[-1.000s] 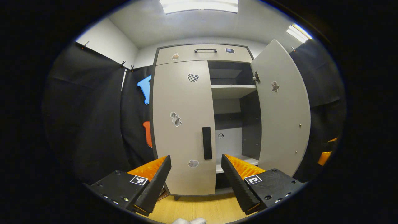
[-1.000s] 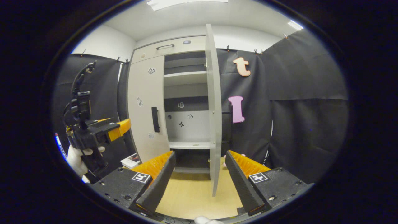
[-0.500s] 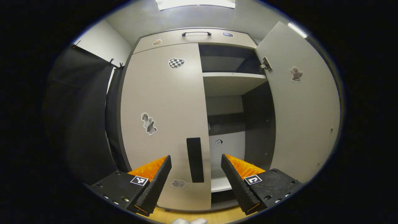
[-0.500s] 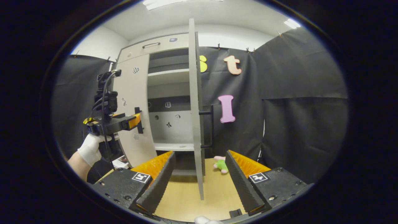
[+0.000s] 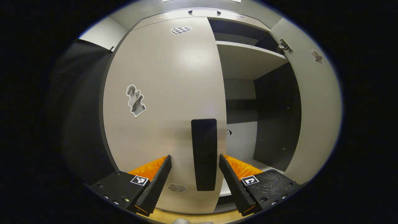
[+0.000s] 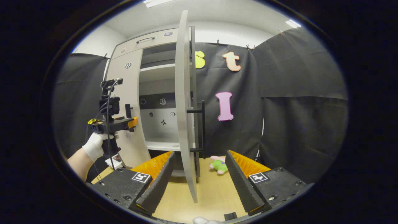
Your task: Open the right door of the double-door shoe cabinet with the right hand, and open the left door with the left hand.
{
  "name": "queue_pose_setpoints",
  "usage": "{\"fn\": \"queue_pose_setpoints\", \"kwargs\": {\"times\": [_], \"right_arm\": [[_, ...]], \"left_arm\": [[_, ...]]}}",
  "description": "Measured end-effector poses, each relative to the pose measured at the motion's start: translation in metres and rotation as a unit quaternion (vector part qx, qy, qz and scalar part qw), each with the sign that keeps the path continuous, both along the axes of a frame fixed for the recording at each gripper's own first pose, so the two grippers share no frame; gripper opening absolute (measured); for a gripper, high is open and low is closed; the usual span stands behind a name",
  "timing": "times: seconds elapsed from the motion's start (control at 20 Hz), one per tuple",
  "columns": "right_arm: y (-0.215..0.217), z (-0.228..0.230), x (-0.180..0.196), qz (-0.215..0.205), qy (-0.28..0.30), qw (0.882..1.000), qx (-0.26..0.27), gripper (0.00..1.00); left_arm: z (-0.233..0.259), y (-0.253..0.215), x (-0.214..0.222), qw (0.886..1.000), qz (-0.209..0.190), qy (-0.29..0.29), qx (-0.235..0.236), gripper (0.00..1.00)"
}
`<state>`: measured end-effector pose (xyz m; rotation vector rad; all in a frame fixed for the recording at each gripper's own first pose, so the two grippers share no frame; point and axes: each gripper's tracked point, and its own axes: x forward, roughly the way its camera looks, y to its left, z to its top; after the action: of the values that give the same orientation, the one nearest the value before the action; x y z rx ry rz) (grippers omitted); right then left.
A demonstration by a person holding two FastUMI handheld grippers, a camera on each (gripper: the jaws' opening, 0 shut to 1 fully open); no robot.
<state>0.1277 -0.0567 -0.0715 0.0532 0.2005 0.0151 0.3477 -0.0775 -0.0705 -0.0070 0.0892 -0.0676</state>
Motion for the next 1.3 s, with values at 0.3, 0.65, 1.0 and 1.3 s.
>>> {"fn": "queue_pose_setpoints", "kwargs": {"times": [0.3,0.65,1.0,1.3], "right_arm": [[0.005,-0.001,0.007,0.017,0.001,1.000,0.001,1.00],[0.008,0.000,0.010,0.025,-0.003,1.000,0.005,1.00],[0.013,0.007,0.003,0.025,-0.009,1.000,0.004,1.00],[0.031,0.006,-0.016,0.039,-0.008,0.999,-0.002,1.00]], "left_arm": [[0.002,-0.005,0.000,1.000,-0.017,-0.009,-0.013,0.52],[0.001,-0.008,0.000,0.999,-0.015,0.015,-0.029,0.00],[0.003,-0.007,-0.011,0.999,-0.035,0.011,-0.033,0.01],[0.009,-0.004,-0.033,0.998,-0.049,0.008,-0.032,0.02]]}}
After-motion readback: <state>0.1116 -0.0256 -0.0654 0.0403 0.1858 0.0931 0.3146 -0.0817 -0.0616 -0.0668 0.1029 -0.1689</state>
